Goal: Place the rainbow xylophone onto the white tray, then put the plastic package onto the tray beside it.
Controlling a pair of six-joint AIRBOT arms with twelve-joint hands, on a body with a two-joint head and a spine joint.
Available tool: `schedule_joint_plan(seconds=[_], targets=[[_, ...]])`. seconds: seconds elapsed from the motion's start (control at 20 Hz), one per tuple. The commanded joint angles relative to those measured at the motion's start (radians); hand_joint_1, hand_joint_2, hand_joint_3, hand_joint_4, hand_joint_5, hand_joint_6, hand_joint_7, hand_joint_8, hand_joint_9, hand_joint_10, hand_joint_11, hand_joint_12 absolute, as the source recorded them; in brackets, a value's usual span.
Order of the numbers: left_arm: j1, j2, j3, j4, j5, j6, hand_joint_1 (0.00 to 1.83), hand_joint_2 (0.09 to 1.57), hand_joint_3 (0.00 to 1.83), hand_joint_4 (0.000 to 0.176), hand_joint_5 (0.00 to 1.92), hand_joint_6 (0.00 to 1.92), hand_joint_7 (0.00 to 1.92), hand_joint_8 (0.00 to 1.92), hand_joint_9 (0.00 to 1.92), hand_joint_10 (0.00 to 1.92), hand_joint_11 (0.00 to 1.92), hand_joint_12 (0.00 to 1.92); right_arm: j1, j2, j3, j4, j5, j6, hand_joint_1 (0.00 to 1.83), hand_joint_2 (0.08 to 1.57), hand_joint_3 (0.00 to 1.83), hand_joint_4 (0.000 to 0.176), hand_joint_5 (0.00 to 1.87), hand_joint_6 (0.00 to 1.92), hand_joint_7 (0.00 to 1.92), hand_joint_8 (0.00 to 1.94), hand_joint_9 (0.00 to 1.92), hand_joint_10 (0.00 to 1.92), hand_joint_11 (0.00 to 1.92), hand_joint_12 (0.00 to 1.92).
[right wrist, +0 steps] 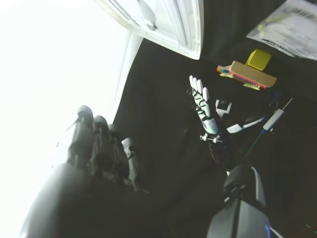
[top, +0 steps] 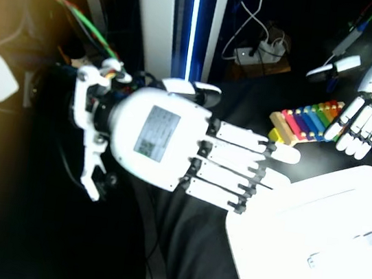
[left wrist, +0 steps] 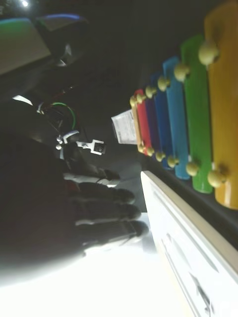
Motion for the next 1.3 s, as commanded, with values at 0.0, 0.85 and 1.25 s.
schedule_joint_plan(seconds=[0.0, 0.85, 1.25], targets=[[-0.004, -0.007, 0.004, -0.032, -0.044, -0.013, 0.58, 0.58, 0.0, 0.138, 0.0, 0.0, 0.04, 0.0, 0.02, 0.01, 0.0, 0.0, 0.015, -0.003, 0.005, 0.059, 0.094, 0.005, 0.59, 0.75, 0.0, 0.087, 0.0, 0.0, 0.0, 0.0, 0.0, 0.0, 0.0, 0.0], [0.069, -0.103, 0.067, -0.045, 0.002, -0.019, 0.65, 0.51, 0.0, 0.058, 0.0, 0.0, 0.0, 0.0, 0.0, 0.0, 0.0, 0.0, 0.015, -0.006, 0.0, 0.045, 0.094, 0.005, 0.62, 0.74, 0.0, 0.144, 0.0, 0.0, 0.0, 0.0, 0.0, 0.0, 0.0, 0.0], [0.105, -0.131, 0.08, -0.05, 0.02, -0.019, 1.02, 0.67, 0.01, 0.036, 0.0, 0.0, 0.05, 0.0, 0.12, 0.01, 0.14, 0.1, 0.015, -0.006, -0.003, 0.041, 0.094, 0.005, 0.66, 0.73, 0.0, 0.157, 0.0, 0.0, 0.0, 0.0, 0.0, 0.0, 0.0, 0.0]])
